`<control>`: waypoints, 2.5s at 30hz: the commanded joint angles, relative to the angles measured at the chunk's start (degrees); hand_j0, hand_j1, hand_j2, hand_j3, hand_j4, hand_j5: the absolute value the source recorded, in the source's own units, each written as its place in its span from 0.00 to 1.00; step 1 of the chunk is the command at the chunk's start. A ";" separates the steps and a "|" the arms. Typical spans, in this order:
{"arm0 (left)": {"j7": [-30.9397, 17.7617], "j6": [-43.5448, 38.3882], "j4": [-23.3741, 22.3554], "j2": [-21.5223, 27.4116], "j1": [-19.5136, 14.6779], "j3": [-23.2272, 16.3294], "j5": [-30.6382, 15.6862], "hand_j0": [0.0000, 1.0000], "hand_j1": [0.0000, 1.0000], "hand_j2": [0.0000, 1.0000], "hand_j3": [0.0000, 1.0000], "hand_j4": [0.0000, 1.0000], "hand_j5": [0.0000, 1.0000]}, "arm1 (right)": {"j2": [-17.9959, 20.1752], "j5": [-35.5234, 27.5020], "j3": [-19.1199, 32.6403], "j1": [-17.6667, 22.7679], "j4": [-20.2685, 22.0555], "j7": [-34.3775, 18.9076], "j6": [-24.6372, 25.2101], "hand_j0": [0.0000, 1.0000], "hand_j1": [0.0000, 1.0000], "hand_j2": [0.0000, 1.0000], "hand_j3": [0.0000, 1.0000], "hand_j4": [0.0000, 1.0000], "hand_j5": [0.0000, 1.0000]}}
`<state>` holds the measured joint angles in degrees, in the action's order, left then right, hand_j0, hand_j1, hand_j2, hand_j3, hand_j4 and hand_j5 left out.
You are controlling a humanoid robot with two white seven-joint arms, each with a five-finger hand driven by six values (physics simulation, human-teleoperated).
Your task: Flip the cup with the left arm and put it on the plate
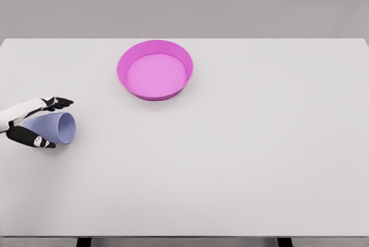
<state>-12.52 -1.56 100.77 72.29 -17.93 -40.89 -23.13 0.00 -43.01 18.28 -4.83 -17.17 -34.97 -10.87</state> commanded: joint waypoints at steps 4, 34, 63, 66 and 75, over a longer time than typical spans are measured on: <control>0.57 -0.02 -0.04 -0.04 1.41 0.19 0.54 0.79 0.79 0.79 0.79 0.79 0.79 | 0.00 0.03 0.00 0.00 0.03 -0.03 -0.03 1.00 1.00 1.00 1.00 1.00 1.00; 1.80 12.81 0.31 -8.21 -2.37 4.76 -25.21 0.51 0.51 0.51 0.51 0.51 0.51 | 0.00 0.03 0.00 0.00 -0.06 -0.03 -0.03 1.00 1.00 1.00 1.00 1.00 1.00; 2.06 12.11 -14.81 -37.92 -12.30 3.88 -24.33 0.49 0.49 0.49 0.49 0.49 0.49 | 0.00 0.03 0.00 0.00 0.03 -0.03 -0.03 1.00 1.00 1.00 1.00 1.00 1.00; 1.98 12.11 -17.79 -40.73 -13.18 3.88 -22.49 0.49 0.49 0.49 0.49 0.49 0.49 | 0.00 0.03 0.00 0.00 0.03 -0.03 -0.03 1.00 1.00 1.00 1.00 1.00 1.00; 1.98 12.63 -24.56 -46.18 -14.85 3.88 -20.46 0.49 0.49 0.49 0.49 0.49 0.49 | 0.00 0.03 0.00 0.00 0.03 -0.03 -0.03 1.00 1.00 1.00 1.00 1.00 1.00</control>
<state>-10.53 10.88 77.97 27.54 -32.87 -37.04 -43.84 0.00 -43.01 18.28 -4.83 -17.16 -34.97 -10.87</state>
